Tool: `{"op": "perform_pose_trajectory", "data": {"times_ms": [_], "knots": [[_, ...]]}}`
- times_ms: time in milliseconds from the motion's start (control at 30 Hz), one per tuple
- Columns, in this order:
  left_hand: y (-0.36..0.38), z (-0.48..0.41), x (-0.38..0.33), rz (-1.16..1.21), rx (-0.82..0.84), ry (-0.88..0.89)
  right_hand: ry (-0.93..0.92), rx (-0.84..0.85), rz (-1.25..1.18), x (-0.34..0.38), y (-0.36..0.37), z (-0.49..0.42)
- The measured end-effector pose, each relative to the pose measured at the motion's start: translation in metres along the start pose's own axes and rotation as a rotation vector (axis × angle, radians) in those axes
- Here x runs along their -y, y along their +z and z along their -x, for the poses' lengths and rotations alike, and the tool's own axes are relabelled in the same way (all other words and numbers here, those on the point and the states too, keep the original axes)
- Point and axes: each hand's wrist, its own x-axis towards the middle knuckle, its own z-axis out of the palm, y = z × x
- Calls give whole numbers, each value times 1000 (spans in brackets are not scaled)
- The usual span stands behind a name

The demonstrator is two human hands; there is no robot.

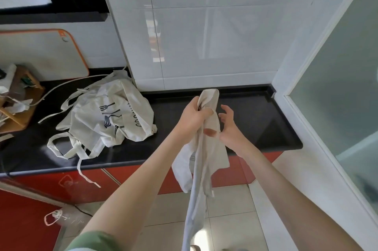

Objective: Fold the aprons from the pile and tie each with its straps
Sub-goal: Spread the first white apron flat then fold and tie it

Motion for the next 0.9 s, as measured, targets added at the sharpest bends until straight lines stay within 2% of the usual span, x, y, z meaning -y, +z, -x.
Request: {"op": "perform_pose_trajectory", "data": {"times_ms": [100, 167, 233, 300, 433, 567, 667, 800, 900], "knots": [[-2, 0, 4, -29, -5, 13, -46, 77, -52, -3, 15, -2], [-2, 2, 4, -16, -14, -2, -89, 91, 31, -8, 21, -1], [-3, 4, 3, 26, -25, -34, -43, 69, 132, -13, 25, 0], [-5, 5, 2, 64, -69, -62, 9, 38, 118, -18, 26, 1], [-10, 5, 4, 108, -122, -76, -58, -81, 74, -20, 32, 8], [-7, 9, 2, 118, -91, -108, -89, 90, 84, -6, 38, 18], [-9, 12, -1, 126, -86, -143, -56, 125, 195, -7, 33, 20], [-16, 13, 1, -16, -105, -187, -66, 83, 426, -21, 11, 19], [-24, 6, 6, -354, -99, -150, -19, -114, 504, -31, -13, 18]]}}
